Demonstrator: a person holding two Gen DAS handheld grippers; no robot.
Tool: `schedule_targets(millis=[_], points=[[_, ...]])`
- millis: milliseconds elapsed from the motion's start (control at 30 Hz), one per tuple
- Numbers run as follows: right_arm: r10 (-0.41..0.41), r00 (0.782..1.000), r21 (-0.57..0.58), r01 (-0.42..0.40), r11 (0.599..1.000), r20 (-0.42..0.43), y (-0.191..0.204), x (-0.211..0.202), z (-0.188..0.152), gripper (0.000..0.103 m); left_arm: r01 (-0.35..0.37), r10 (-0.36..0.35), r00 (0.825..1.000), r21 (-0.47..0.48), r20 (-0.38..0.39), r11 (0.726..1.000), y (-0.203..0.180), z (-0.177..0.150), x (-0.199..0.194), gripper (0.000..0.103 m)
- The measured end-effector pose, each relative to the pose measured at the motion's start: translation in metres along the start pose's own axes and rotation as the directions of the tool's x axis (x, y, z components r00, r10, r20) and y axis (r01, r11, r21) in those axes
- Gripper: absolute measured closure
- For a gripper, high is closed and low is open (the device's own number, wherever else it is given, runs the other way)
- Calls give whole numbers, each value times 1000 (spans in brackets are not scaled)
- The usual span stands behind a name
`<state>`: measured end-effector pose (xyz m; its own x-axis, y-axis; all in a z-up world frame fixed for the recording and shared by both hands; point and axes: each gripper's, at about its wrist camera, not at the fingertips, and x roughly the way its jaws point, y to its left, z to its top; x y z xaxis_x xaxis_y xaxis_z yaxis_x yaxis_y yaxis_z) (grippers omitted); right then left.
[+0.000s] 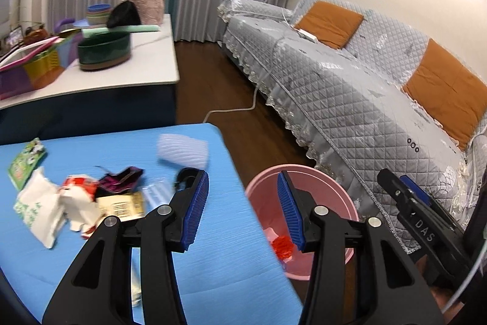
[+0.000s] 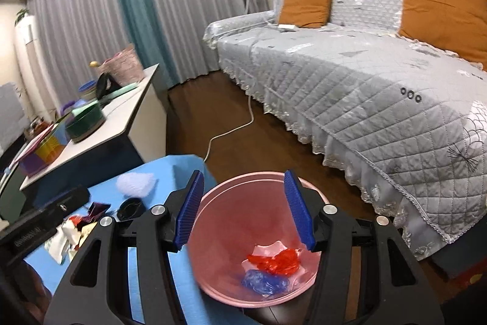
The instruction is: Collect trash
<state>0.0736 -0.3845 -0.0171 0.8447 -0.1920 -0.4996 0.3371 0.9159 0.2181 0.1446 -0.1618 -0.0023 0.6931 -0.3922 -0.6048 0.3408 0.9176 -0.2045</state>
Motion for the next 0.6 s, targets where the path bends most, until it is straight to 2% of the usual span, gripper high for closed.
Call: schedule_targets(millis=[500, 600], points=[[107, 994, -127, -106, 986, -2, 68, -21, -19, 50, -81, 83, 994, -25, 75, 996, 76, -4, -67, 56], [135, 991, -147, -135, 980, -10, 82, -25, -24, 51, -106, 109, 990, -34, 88, 994, 97, -7, -77, 62]])
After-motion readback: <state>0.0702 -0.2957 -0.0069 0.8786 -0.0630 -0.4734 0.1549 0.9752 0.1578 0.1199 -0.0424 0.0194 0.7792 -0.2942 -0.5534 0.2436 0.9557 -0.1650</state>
